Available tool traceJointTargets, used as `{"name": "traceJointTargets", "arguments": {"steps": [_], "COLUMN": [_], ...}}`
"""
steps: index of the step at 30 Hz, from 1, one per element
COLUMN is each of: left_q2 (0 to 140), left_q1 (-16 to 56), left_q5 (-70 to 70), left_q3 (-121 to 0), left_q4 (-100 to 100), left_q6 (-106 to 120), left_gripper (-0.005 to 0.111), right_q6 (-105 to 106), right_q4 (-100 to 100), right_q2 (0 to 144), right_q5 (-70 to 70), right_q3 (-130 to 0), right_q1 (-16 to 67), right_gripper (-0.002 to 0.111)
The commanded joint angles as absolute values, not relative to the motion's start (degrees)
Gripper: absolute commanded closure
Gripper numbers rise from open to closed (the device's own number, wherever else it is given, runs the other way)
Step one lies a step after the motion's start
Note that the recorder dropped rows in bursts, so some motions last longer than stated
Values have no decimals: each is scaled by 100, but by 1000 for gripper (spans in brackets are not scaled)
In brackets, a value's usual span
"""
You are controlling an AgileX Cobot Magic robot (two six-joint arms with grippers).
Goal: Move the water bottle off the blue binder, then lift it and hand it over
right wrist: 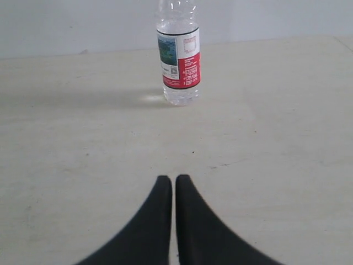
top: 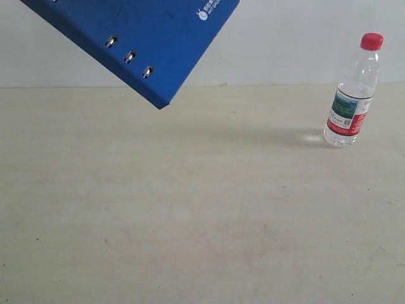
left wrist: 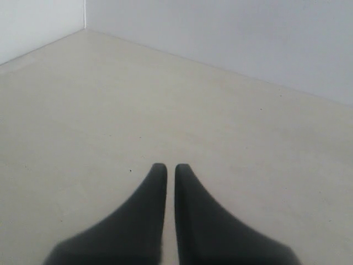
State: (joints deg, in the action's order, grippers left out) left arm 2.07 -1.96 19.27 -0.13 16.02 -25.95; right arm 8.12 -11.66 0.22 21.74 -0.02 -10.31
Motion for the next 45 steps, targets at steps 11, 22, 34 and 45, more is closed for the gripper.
{"name": "traceJointTargets", "arguments": {"steps": [11,22,34,45], "left_q2": [175,172,0,0], "left_q1": [-210,-210,53,53], "left_q5": [1903,1903,2025,458], "left_q3": [0,0,0,0], "left_q4": [1631,1627,182,126], "left_q6": [-2572,-2566,-2593,-2220], "left_gripper": [101,101,101,101], "right_q6": [852,852,852,852], "right_q4": [-1553,-1553,-1600,-1600], "right_q2": [0,0,0,0], "right_q5": [1941,1952,1901,1901], "right_q3": [0,0,0,0], "right_q1": [-1077,-1077,-1077,-1077], "right_gripper": [108,108,108,108]}}
